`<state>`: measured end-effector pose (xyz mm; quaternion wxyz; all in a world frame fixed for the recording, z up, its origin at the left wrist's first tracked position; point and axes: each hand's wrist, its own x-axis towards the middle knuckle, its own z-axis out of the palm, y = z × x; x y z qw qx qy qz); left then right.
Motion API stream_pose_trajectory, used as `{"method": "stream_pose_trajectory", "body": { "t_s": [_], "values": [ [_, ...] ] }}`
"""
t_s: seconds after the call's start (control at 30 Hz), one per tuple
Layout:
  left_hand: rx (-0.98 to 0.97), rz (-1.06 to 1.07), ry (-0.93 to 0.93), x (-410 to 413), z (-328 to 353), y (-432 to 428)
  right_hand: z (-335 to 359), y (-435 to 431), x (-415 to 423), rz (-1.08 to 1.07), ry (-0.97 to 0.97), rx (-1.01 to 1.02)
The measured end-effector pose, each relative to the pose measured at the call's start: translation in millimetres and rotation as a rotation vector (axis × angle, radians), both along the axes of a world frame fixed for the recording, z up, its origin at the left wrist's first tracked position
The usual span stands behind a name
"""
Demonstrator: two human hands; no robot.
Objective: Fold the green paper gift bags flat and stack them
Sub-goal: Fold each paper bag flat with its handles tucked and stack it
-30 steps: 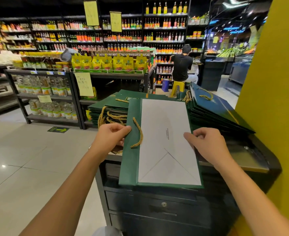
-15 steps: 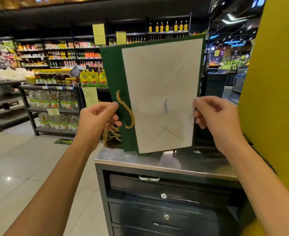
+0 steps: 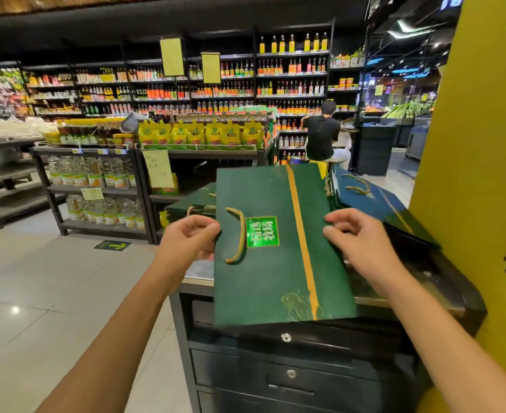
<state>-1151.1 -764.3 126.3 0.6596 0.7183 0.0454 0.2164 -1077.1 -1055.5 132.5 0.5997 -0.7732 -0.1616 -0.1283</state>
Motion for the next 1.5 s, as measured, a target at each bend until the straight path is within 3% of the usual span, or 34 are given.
{"method": "stream_pose_trajectory", "body": {
  "t_s": [0.2, 0.33, 0.43, 0.57, 0.7, 0.9, 1.0, 1.17, 1.33, 1.5],
  "values": [
    [0.006, -0.042, 0.164, 15.6, -27.0, -1.7, -40.7, -1.3, 14.0, -0.112, -0.056, -0.355],
    [0.063, -0.063, 0.158, 15.8, -30.2, -5.8, -36.7, 10.7, 11.6, -0.332, -0.297, -0.637],
    [0.093, -0.026, 0.124, 16.1, -34.6, -9.4, -23.5, 38.9, 2.5, -0.28, -0.467, -0.606],
    [0.091, -0.029, 0.112, 15.8, -37.1, -7.8, -17.2, 91.9, -0.5, 0.026, -0.371, -0.503],
    [0.116, -0.04, 0.111, 15.9, -38.7, -6.1, -20.1, 128.4, 5.9, -0.047, -0.345, -0.678],
    [0.123, -0.033, 0.099, 18.2, -42.1, -5.8, -25.1, 138.2, 6.7, -0.105, -0.353, -0.637],
    [0.117, -0.03, 0.096, 18.6, -42.0, -6.0, -22.3, 127.2, 11.8, -0.029, -0.328, -0.414],
    [0.095, -0.025, 0.096, 21.0, -40.6, -5.2, -10.4, 95.2, 16.9, 0.162, -0.068, 0.043],
    [0.113, -0.039, 0.117, 19.9, -39.4, -3.4, -21.0, 86.7, 13.3, 0.211, -0.243, -0.113],
    [0.121, -0.055, 0.116, 19.2, -40.0, -2.1, -38.4, 80.7, -4.4, 0.446, -0.442, -0.552]
  ]
}}
